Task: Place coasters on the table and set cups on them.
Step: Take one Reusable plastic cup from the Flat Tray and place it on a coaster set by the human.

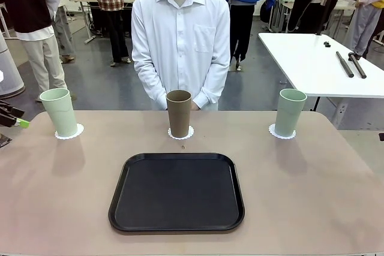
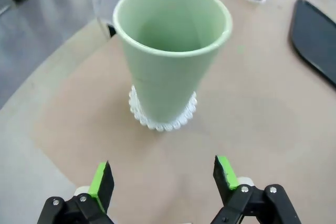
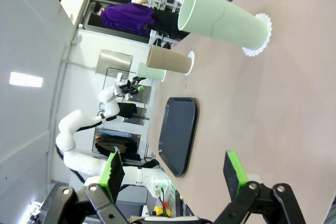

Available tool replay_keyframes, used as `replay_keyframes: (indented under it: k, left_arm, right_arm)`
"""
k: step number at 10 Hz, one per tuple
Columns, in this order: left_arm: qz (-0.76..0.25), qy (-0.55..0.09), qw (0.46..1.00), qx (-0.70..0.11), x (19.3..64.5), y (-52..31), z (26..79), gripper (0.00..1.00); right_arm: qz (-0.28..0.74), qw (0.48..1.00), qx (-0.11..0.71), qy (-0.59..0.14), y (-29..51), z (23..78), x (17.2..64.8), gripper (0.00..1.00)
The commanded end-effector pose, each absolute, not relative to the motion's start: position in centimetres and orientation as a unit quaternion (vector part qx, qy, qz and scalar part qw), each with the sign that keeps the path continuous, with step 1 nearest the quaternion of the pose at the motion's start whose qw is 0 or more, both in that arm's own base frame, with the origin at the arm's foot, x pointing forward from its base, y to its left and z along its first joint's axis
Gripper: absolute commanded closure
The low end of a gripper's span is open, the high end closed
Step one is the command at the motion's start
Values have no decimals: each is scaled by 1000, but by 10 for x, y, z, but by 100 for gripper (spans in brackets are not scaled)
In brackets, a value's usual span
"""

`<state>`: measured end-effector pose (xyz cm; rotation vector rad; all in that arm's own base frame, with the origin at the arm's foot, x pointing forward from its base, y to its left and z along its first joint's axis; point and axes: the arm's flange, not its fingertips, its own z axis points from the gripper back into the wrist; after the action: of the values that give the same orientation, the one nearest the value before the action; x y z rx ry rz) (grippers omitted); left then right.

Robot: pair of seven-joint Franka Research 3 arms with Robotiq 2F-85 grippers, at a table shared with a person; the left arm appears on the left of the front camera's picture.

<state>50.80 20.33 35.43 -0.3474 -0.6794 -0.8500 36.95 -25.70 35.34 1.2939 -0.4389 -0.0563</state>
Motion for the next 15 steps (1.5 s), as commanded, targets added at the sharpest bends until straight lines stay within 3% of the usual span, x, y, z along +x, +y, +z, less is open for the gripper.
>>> replay_keyframes:
  k: [1, 3, 6, 11, 15]
  left_arm:
    - [-421, -242, 866, -121, 473, 183, 392, 0]
    - [-409, -189, 889, -88, 447, 166, 426, 0]
    - [-425, -176, 887, -27, 421, 112, 467, 0]
    - [-445, -164, 880, 24, 418, 33, 493, 0]
    - [-455, -169, 874, 5, 425, 35, 495, 0]
  right_arm:
    - [-26, 775, 598, -203, -256, 354, 369, 0]
    - [-26, 775, 598, -203, -256, 354, 369, 0]
    - [-26, 775, 598, -203, -256, 354, 369, 0]
    - [-26, 775, 598, -203, -256, 354, 369, 0]
    - [-26, 775, 598, -203, -256, 354, 369, 0]
